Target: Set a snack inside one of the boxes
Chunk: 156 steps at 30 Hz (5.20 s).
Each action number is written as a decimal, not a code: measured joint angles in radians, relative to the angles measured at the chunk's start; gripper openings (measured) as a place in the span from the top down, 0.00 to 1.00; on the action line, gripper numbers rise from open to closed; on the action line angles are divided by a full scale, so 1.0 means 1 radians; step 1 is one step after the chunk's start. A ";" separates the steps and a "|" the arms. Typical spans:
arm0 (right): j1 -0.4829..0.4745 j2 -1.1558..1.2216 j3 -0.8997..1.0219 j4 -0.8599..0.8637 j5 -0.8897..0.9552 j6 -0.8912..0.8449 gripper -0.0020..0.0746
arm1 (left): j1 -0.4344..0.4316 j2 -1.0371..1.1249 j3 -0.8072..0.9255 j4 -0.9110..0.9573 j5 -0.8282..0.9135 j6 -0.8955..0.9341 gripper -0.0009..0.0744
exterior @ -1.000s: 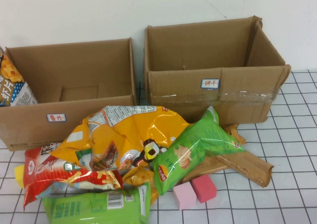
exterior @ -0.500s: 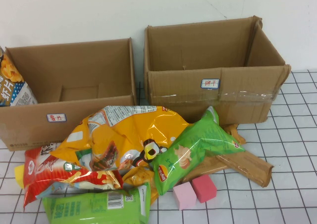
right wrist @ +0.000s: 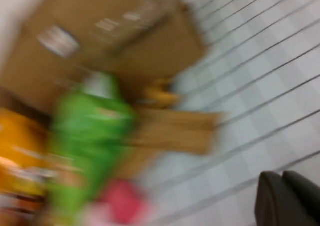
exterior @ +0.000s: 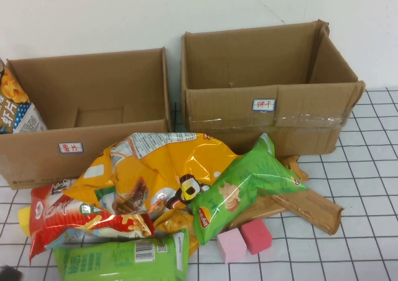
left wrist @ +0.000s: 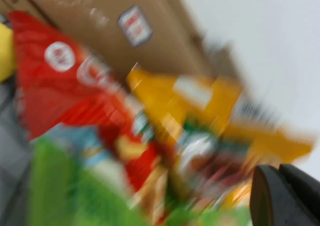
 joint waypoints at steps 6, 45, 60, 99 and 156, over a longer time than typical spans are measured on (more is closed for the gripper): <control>0.000 0.000 0.000 0.269 0.000 -0.015 0.98 | 0.000 0.000 0.000 -0.199 -0.184 0.000 0.99; 0.000 0.000 0.000 0.288 0.001 -0.352 0.98 | -0.337 1.040 -0.583 -0.221 -0.066 1.835 0.12; 0.000 0.000 0.000 0.288 0.003 -0.380 0.97 | -0.358 1.328 -0.715 -0.463 -0.159 1.955 0.12; 0.000 0.000 0.000 0.292 0.022 -0.384 0.97 | -0.360 0.931 -0.861 -0.626 -0.394 1.874 0.97; 0.000 0.841 -0.701 0.194 0.344 -1.138 0.98 | -0.388 0.362 -0.270 -0.716 -0.310 1.567 0.99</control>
